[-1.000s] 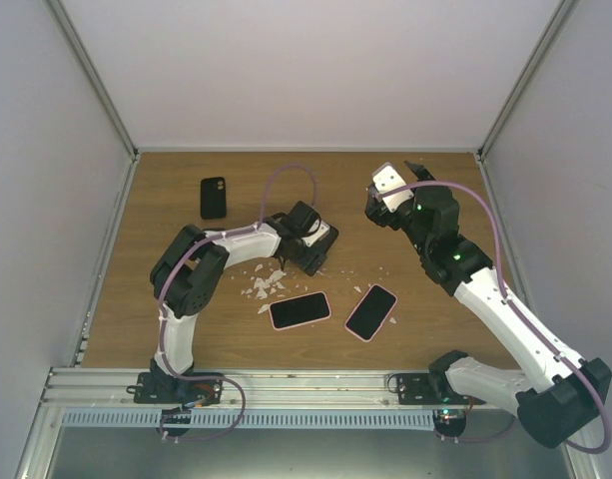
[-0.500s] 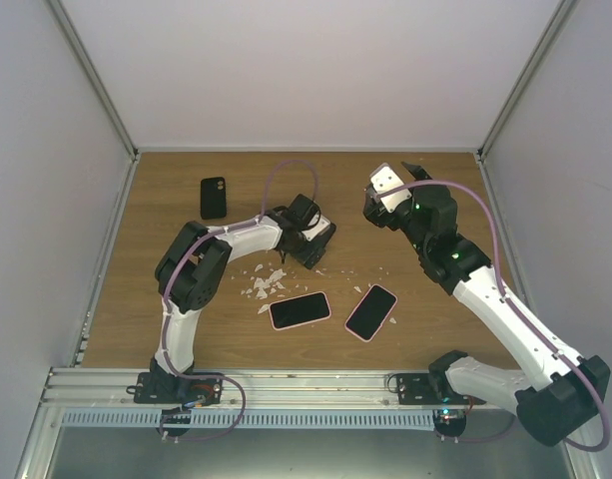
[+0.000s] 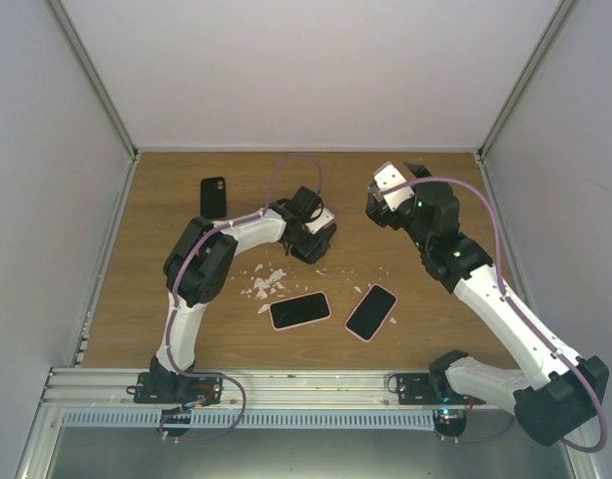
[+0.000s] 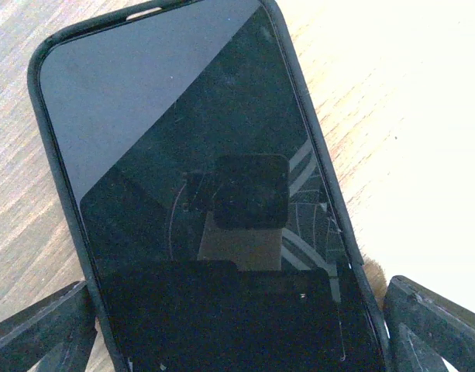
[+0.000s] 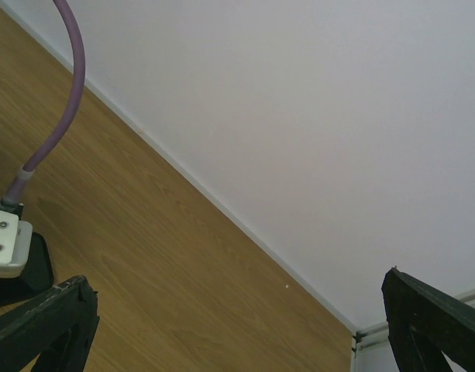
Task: Take the phone out of the phone case
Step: Pick up the phone at the center of the board.
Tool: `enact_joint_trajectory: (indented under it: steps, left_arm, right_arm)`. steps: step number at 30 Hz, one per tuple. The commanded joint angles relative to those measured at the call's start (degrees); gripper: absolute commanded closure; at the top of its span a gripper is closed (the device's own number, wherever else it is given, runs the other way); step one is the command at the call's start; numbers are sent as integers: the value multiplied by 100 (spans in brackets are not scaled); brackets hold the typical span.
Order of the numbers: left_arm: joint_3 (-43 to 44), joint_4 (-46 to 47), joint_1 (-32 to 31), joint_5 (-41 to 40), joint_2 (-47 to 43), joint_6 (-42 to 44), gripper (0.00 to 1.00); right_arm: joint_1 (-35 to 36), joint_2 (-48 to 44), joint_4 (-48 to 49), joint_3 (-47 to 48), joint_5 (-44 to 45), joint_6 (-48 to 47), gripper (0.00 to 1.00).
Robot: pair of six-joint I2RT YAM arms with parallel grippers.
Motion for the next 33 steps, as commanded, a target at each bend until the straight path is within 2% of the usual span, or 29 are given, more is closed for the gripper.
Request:
enact_joint_trajectory:
  steps: [1,7,12,16,18,20,23,28,33]
  left_arm:
    - [-180,-564,28,477,427,254,3]
    - [-503,-557,-1,986,-61,892,15]
    - [-829,-777,-75,1331,-383,2244,15]
    - [-1077,-749,-71,859,-557,3612,16]
    - [-1081,-613,3,522,-609,4004,16]
    - [-770,-846,94,618,-503,3936,12]
    - [-446,-1178,134,894,-322,3442,2]
    - [-614,-1010,116,961,-292,2454,1]
    - [-1015,-563,125,639,-253,1997,1]
  right_arm:
    - [-168,90,-152,199,-190,270,1]
    - [-341,167,-413,317,-534,456,0]
    - [-360,221,-428,355,-627,508,1]
    - [-362,236,-410,348,-651,491,0]
    - [-361,248,-406,349,-657,491,0]
    - [-362,243,-419,352,-657,483,0]
    - [-359,219,-426,340,-645,473,0]
    - [-361,224,-431,313,-656,536,0]
    - [-360,329,-441,377,-710,602,0]
